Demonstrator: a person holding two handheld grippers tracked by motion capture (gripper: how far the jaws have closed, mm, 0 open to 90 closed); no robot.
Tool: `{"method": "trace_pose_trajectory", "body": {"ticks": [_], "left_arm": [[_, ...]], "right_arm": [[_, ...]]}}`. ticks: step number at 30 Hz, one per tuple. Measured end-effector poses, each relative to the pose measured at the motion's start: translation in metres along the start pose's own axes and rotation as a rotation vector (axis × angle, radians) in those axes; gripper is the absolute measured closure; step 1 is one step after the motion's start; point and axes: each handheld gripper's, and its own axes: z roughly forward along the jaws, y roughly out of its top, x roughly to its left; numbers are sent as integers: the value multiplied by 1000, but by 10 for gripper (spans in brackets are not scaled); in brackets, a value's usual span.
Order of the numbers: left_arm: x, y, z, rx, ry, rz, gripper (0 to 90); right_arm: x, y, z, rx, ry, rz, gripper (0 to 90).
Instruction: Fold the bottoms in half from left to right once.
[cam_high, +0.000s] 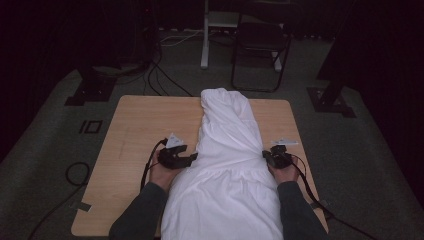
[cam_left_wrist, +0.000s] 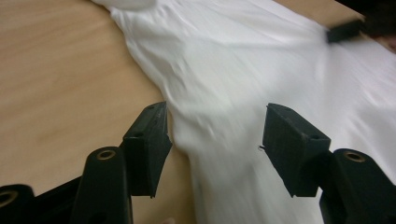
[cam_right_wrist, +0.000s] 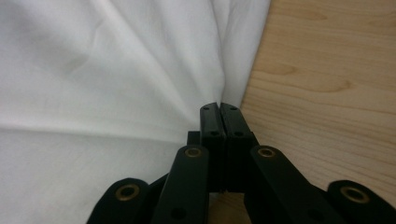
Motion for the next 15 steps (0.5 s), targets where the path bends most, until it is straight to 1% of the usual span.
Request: {"method": "trace_pose_trajectory", "body": {"ticks": [3, 4, 6, 7, 8, 9, 10, 11, 12, 13, 14, 15], "left_arm": [[4, 7, 25, 44, 4, -25, 416], [4, 8, 34, 63, 7, -29, 416], [4, 5, 48, 112, 28, -25, 416], [4, 2, 54, 133, 26, -30, 425], [4, -1, 58, 153, 25, -22, 491], [4, -4, 59, 161, 22, -6, 619], [3, -7, 57, 147, 20, -3, 718], [2, -8, 54, 148, 25, 3, 806], [1, -10, 51, 146, 26, 5, 846], [1, -12, 48, 147, 23, 5, 868], [1, -16, 44, 150, 18, 12, 872], [0, -21, 38, 142, 13, 7, 873]], "right_arm": [[0, -2, 2, -8, 3, 10, 888], [0, -2, 2, -9, 3, 10, 887], [0, -2, 2, -10, 2, 7, 887], [0, -2, 2, -11, 2, 7, 887], [1, -2, 2, -12, 0, 5, 887], [1, -3, 2, -15, -1, 2, 887], [1, -4, 2, -18, -2, 0, 887], [2, -4, 1, -19, -2, -3, 887], [4, -5, 0, -19, 0, -7, 887], [5, -7, -1, -18, 3, -17, 887], [7, -8, -2, -17, 3, -26, 887], [10, -11, -4, -19, 3, -39, 888]]}}
